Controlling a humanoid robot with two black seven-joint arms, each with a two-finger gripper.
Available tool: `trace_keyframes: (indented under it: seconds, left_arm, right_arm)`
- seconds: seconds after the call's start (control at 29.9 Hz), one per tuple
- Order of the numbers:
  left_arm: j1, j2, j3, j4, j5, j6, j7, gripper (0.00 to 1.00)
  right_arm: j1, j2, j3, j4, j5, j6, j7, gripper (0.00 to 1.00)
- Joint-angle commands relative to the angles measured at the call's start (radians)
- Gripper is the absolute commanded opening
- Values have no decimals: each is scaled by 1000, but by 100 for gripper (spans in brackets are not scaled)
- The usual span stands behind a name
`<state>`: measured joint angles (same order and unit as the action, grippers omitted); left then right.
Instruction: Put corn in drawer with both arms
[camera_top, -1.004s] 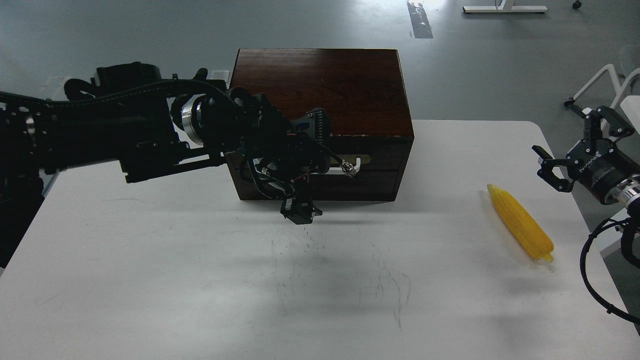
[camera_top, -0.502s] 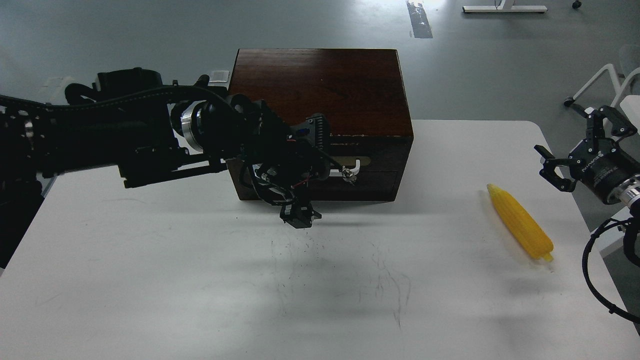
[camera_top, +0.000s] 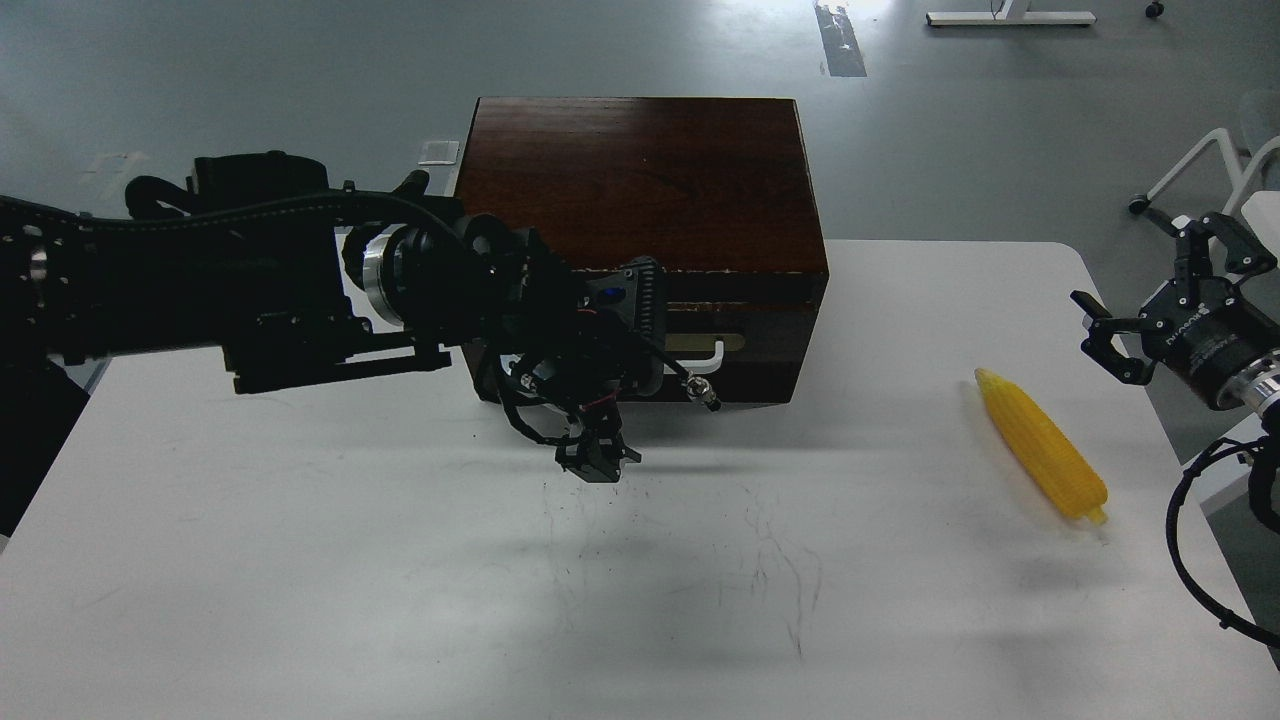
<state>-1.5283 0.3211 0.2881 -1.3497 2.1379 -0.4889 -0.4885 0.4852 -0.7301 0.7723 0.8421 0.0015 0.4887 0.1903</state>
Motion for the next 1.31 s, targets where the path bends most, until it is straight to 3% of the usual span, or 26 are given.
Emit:
trace_keyframes:
  seconds: [0.0, 0.37, 0.97, 1.27]
  left_arm:
    - [0, 25, 0, -51, 0, 0, 0, 99]
    - [-6, 70, -1, -155, 2, 0, 0, 99]
    - [-59, 93, -12, -141, 5, 0, 0, 99]
    - [-101, 157, -168, -221, -137, 0, 0, 99]
  right_arm:
    - [0, 0, 1, 0, 0, 0, 0, 100]
    - [0, 0, 1, 0, 0, 0, 0, 100]
    - [-10, -6, 1, 2, 0, 0, 0, 100]
    - [-14, -8, 1, 3, 0, 0, 0, 100]
